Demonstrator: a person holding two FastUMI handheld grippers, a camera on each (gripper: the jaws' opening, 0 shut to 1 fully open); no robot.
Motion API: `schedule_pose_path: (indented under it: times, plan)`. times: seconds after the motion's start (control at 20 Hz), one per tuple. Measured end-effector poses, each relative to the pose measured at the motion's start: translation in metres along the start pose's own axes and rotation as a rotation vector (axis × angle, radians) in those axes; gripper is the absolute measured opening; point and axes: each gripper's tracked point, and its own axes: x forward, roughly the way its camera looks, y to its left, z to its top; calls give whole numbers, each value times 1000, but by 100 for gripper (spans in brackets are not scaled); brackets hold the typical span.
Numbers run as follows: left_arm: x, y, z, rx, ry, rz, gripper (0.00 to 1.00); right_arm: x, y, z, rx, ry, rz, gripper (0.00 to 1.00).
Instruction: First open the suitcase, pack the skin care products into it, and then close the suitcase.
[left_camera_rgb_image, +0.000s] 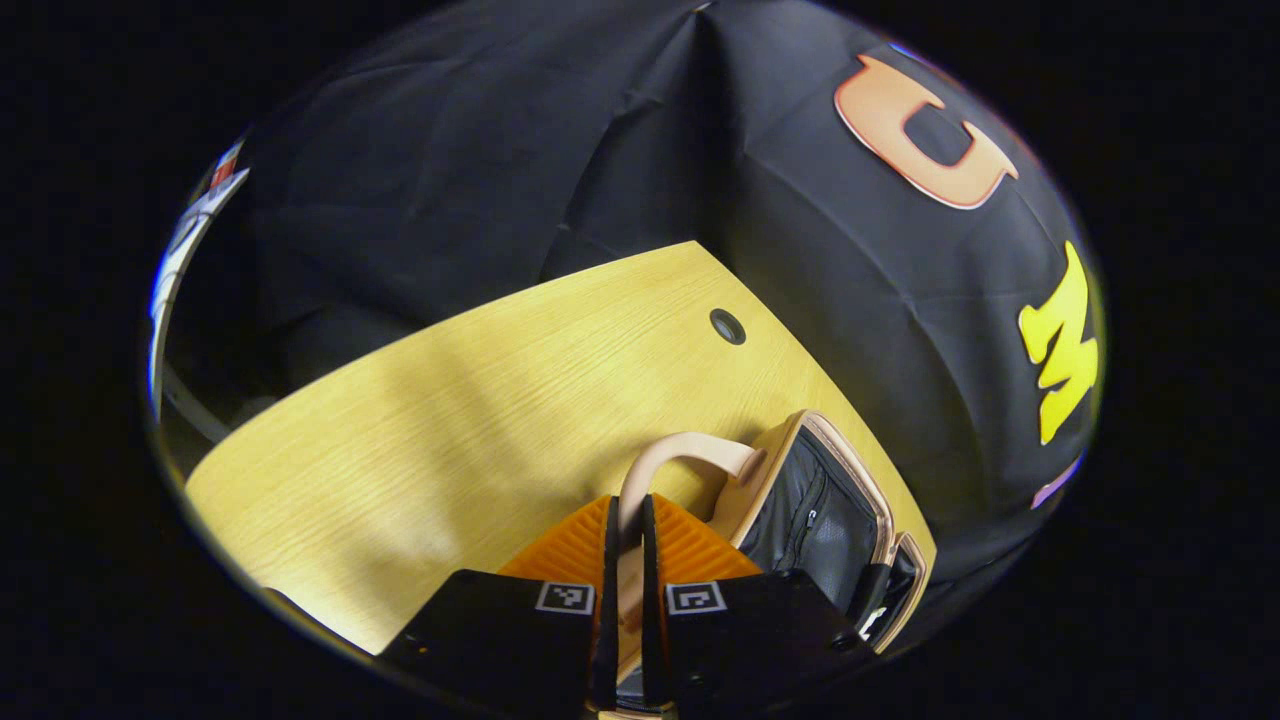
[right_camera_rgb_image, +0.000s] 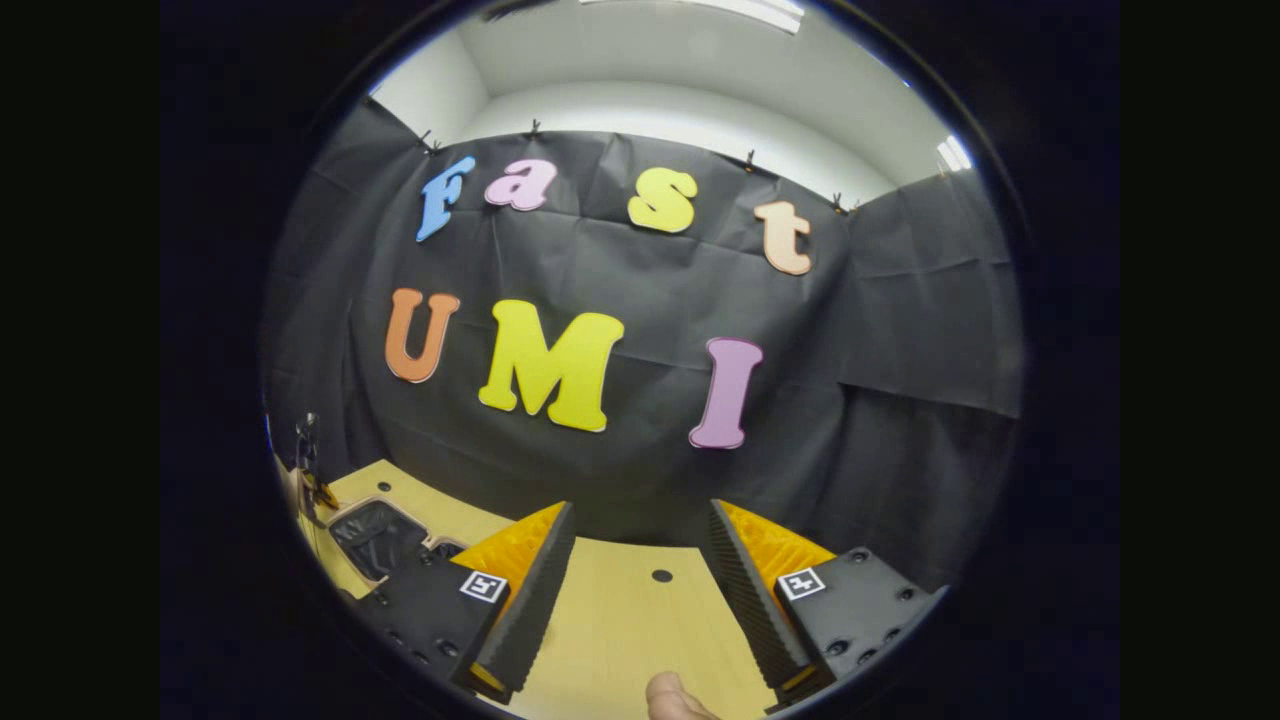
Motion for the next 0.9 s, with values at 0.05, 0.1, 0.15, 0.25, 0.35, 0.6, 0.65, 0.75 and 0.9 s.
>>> schedule_pose_path:
  times: [0.05,0.1,0.15,0.25,0.35,0.6,0.65,0.75,0.9]
  plan:
    - [-6,-2,5,22,-14,17,12,0,-8,-2,2,1,-5,80]
    - [-14,-7,10,37,-36,20,10,-1,-16,-1,-4,-5,-9,80]
    - [-22,-12,18,53,-61,25,10,-1,-24,-1,-7,-7,-14,80]
    - [-42,-33,30,86,-108,8,8,-4,-33,0,5,-12,-1,80]
    - [-62,-55,38,130,-153,-11,7,-5,-46,6,17,-32,4,80]
    - [-130,-115,52,165,-247,-134,5,2,-64,23,46,-91,47,79]
    - [-144,-130,50,176,-259,-161,5,0,-67,25,55,-99,58,79]
    - [-168,-156,42,214,-279,-204,5,-2,-71,23,64,-104,82,79]
    - [-201,-196,18,306,-299,-238,4,-2,-78,20,72,-91,109,79]
